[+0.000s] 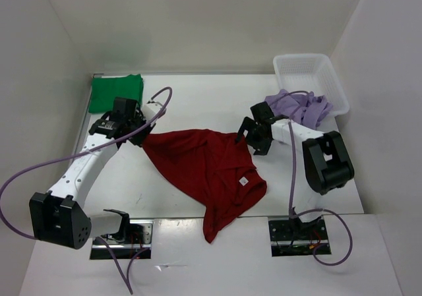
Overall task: Fold and stack the t-shirts
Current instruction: Flatten out the tshirt
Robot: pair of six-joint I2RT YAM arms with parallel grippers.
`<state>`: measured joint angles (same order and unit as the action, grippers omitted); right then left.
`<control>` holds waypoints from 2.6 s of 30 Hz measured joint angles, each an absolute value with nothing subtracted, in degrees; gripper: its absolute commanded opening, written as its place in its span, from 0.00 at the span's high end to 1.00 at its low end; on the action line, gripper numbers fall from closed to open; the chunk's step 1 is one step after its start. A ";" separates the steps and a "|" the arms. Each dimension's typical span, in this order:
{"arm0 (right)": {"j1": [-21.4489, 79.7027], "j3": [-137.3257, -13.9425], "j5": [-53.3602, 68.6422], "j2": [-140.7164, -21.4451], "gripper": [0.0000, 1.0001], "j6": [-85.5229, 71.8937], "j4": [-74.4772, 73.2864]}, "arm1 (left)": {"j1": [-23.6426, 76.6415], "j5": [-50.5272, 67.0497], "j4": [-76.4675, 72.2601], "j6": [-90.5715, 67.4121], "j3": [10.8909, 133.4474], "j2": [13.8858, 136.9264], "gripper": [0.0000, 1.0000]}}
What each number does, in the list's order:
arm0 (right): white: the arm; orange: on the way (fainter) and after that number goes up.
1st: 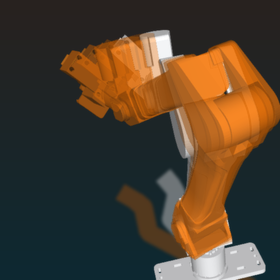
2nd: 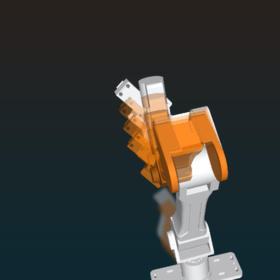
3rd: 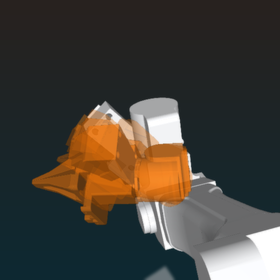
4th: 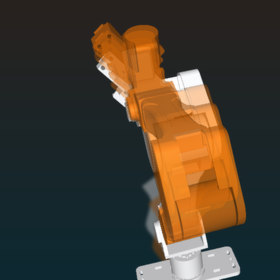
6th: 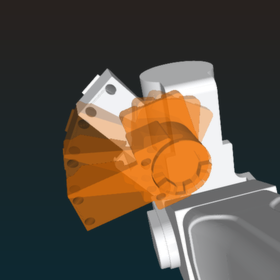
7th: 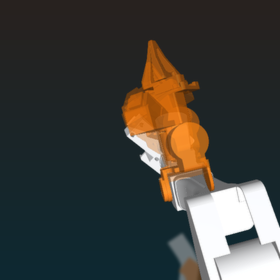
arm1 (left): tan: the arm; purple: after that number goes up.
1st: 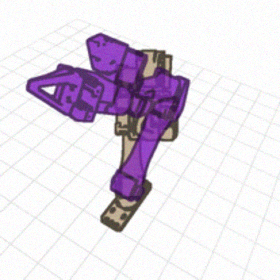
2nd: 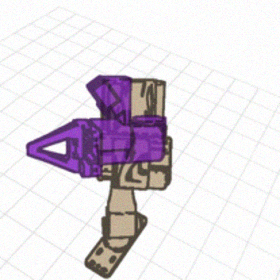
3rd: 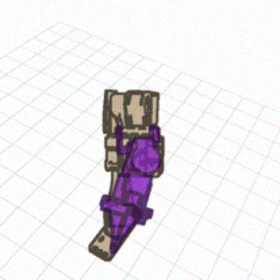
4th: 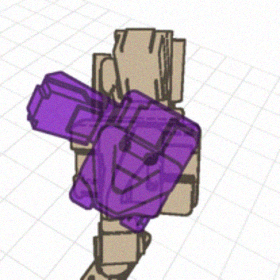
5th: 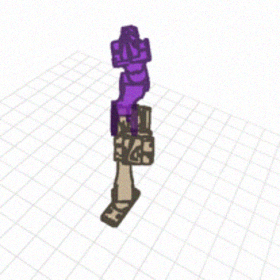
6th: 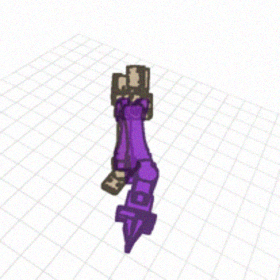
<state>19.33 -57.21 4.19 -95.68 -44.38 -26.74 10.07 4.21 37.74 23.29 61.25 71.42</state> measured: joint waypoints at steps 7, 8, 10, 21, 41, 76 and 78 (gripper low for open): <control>19.33 -62.30 3.05 -102.85 0.54 -40.95 -22.96 | 10.22 4.43 37.41 22.20 61.08 71.42 1.00; 19.33 -62.33 3.05 -103.37 0.62 -40.73 -22.61 | 10.22 4.40 37.36 22.17 61.06 71.42 1.00; 19.33 -62.33 2.96 -103.90 0.82 -40.42 -21.82 | 10.24 4.36 37.28 22.13 61.06 71.42 1.00; 19.29 -65.78 -1.43 -104.09 1.00 -37.80 -26.76 | 10.24 1.54 36.07 22.31 61.60 71.96 1.00; 24.38 -134.30 -25.56 -96.44 1.00 -16.99 -45.47 | 4.58 0.40 27.68 28.60 100.60 83.05 1.00; 59.00 -41.65 -8.95 -61.78 0.02 -74.98 -48.86 | 2.26 -3.53 36.18 35.73 39.94 65.47 1.00; 58.98 -39.64 -9.74 -65.19 0.00 -78.78 -49.43 | 2.26 -5.82 36.07 35.11 39.94 65.36 1.00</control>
